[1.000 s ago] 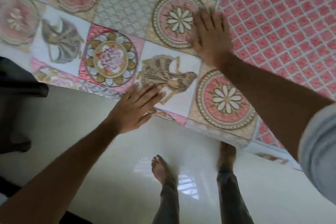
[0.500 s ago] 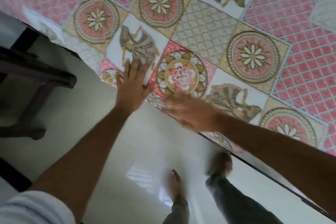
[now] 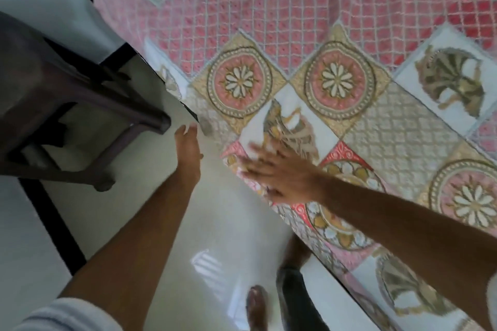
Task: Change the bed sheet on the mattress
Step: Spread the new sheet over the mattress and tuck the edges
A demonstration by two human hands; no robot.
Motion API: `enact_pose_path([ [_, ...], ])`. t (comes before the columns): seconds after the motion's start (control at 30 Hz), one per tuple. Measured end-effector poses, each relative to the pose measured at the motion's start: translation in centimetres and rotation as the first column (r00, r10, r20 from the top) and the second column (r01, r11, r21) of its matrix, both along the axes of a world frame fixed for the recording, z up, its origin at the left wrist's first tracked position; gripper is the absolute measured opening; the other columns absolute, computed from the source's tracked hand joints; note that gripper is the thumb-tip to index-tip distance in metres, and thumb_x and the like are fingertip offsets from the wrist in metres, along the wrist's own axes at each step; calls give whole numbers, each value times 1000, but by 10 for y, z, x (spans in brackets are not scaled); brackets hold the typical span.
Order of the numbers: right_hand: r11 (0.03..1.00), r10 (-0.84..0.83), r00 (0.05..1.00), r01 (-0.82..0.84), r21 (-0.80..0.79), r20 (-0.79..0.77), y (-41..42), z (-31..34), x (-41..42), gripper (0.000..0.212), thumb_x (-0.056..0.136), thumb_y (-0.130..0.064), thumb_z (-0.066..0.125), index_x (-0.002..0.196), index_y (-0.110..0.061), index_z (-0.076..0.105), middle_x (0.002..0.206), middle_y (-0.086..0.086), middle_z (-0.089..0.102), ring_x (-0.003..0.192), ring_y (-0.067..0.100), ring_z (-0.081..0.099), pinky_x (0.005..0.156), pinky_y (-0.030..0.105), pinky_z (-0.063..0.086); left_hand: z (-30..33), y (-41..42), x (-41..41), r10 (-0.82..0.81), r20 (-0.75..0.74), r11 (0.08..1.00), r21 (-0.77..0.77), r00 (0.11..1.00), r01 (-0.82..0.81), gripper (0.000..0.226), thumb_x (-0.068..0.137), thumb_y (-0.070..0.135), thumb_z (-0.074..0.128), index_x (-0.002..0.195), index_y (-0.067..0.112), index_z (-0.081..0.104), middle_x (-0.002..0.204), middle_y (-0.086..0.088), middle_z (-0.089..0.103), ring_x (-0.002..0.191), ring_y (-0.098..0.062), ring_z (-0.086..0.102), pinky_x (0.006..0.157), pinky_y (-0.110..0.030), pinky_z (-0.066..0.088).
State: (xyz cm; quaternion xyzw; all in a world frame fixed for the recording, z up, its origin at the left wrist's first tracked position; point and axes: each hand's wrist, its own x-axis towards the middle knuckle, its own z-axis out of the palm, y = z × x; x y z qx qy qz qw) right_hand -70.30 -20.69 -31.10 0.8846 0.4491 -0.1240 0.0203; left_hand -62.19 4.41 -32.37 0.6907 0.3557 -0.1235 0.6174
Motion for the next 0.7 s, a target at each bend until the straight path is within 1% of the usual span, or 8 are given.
enact_pose_path([
  [0.1, 986, 131, 991, -131, 101, 4, -3, 6, 33, 68, 98, -51, 48, 156, -23, 30, 167, 4, 16, 155, 26, 9, 123, 55, 11, 4, 8, 50, -38, 68, 984, -170, 997, 49, 37, 102, 46, 53, 122, 15, 59, 106, 1, 63, 90, -14, 65, 70, -32, 52],
  [0.2, 891, -260, 955, 294, 346, -143, -18, 22, 91, 59, 95, -32, 57, 150, -19, 41, 162, 5, 28, 150, 24, 23, 120, 56, 23, 3, 14, 90, -13, 113, 975, -220, 994, 38, 43, 94, 56, 62, 68, 22, 56, 59, 4, 52, 47, -9, 49, 47, -20, 38],
  [0.3, 784, -563, 817, 576, 230, -128, -39, 33, 155, 70, 96, -44, 40, 156, -12, 28, 162, 12, 24, 149, 33, 23, 117, 59, 27, 0, 20, 124, 95, 70, 971, -227, 993, -77, 56, 88, 60, 69, 48, 24, 50, 50, 1, 51, 42, -13, 46, 44, -22, 32],
  [0.37, 745, -637, 757, 653, 136, -144, -45, 30, 185, 77, 96, -54, 31, 158, -9, 23, 165, 13, 19, 151, 34, 18, 119, 58, 24, 1, 22, 135, 142, 13, 958, -253, 990, -134, 46, 87, 54, 73, 56, 25, 55, 53, 6, 49, 42, -8, 45, 43, -20, 35],
  [0.43, 720, -666, 729, 684, 119, -158, -37, 21, 208, 76, 98, -57, 30, 159, -13, 20, 166, 9, 16, 153, 29, 14, 120, 57, 20, -7, 39, 141, 179, 111, 971, -179, 978, -158, 25, 90, 40, 75, 78, 26, 59, 68, 10, 51, 48, 1, 49, 44, -18, 41],
  [0.53, 695, -704, 701, 713, 96, -112, -4, 14, 217, 72, 103, -55, 31, 161, -18, 8, 169, 4, 5, 155, 23, 0, 124, 55, 7, -28, 76, 144, 174, 377, 981, -149, 910, -126, 14, 97, 14, 67, 109, 6, 66, 103, -6, 67, 85, -1, 67, 80, -21, 55],
  [0.6, 727, -681, 728, 685, 51, -84, 28, 13, 215, 72, 105, -54, 30, 161, -18, 2, 169, 4, -3, 155, 22, -8, 124, 55, 1, -40, 91, 148, 128, 359, 988, -127, 924, -88, 23, 98, 12, 67, 116, -1, 65, 104, -6, 69, 88, -4, 66, 84, -25, 54],
  [0.7, 801, -598, 801, 598, 2, -15, 72, 7, 202, 74, 103, -58, 25, 161, -16, 6, 168, 6, 0, 155, 28, -5, 121, 60, 6, -44, 91, 149, 77, 266, 992, -118, 961, -47, 8, 98, 15, 67, 105, 17, 69, 87, 17, 72, 80, 3, 65, 74, -19, 54],
])
